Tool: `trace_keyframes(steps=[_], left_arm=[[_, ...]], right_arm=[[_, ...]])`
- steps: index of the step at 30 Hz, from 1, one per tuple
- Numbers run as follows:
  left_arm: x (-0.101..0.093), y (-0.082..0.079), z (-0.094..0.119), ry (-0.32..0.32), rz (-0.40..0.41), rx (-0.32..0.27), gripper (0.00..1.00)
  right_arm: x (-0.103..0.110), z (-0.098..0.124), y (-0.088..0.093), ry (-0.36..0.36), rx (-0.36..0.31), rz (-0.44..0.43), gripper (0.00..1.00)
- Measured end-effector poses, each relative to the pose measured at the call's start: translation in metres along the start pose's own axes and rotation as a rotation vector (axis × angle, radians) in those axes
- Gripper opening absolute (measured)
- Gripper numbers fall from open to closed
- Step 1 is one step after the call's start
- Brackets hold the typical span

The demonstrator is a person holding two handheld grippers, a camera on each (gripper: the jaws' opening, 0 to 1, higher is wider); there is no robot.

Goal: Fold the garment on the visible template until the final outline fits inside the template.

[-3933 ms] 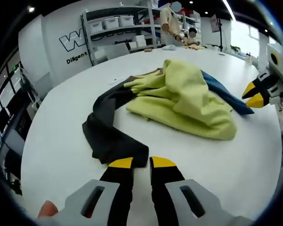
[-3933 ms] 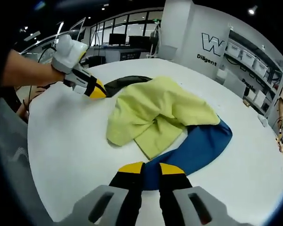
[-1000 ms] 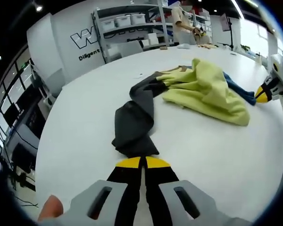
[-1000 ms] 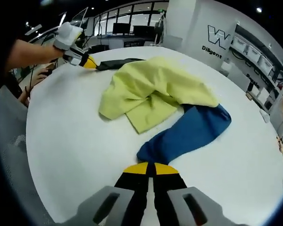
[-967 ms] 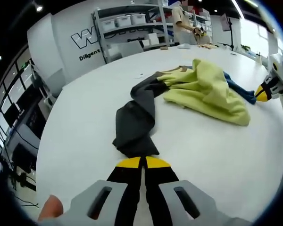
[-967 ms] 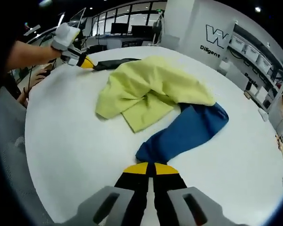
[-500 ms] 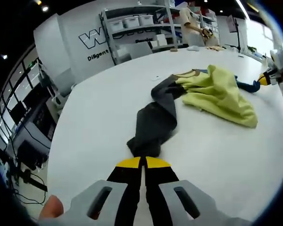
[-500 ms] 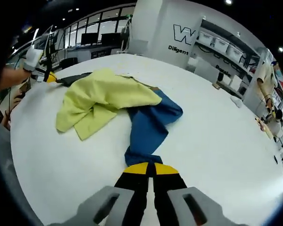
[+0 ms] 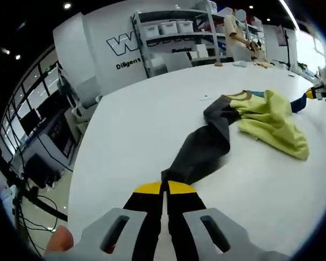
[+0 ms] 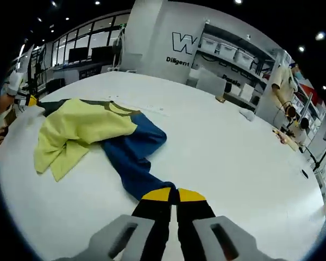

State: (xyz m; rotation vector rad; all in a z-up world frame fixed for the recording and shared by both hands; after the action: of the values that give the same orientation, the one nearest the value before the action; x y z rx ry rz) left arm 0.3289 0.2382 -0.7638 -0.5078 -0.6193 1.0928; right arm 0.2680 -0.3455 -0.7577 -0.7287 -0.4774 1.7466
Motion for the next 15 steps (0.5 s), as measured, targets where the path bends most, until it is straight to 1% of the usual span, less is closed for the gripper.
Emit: trace_keyframes(steps=[2, 6, 9, 11, 13, 15], left_arm=[[0.003, 0.0, -0.002, -0.005, 0.004, 0.0, 0.0], [0.008, 0.0, -0.004, -0.011, 0.006, 0.006, 0.0], [0.012, -0.001, -0.006, -0.017, 0.007, 0.013, 0.0], [0.016, -0.002, -0.006, -0.024, 0.008, 0.016, 0.0], [0.022, -0.003, -0.009, -0.03, 0.011, 0.019, 0.0], [0.024, -0.002, -0.009, -0.036, 0.013, 0.022, 0.0]], right_arm=[[-0.01, -0.001, -0.004, 0.019, -0.006, -0.014, 0.0], [-0.022, -0.007, -0.009, 0.042, -0.006, -0.021, 0.0], [-0.031, -0.007, -0.013, 0.068, -0.009, -0.036, 0.0], [-0.037, -0.008, -0.014, 0.082, -0.01, -0.064, 0.0], [-0.042, -0.009, -0.013, 0.089, -0.008, -0.073, 0.0], [-0.047, -0.011, -0.012, 0.098, -0.005, -0.086, 0.0]])
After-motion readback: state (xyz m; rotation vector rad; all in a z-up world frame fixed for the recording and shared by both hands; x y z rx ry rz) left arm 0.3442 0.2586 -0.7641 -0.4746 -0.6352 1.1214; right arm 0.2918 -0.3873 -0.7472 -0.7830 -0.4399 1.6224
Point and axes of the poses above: the point that each gripper's makers call its tool centre point, and the gripper's own axes: z roughly backward along the fingers, x roughly to its left, y roughly out of its underside, the point moved 7 cm from there along z, roughly backward along the fingers, and after that the axes turned 10 degrees about x, right-handed, at the moved point
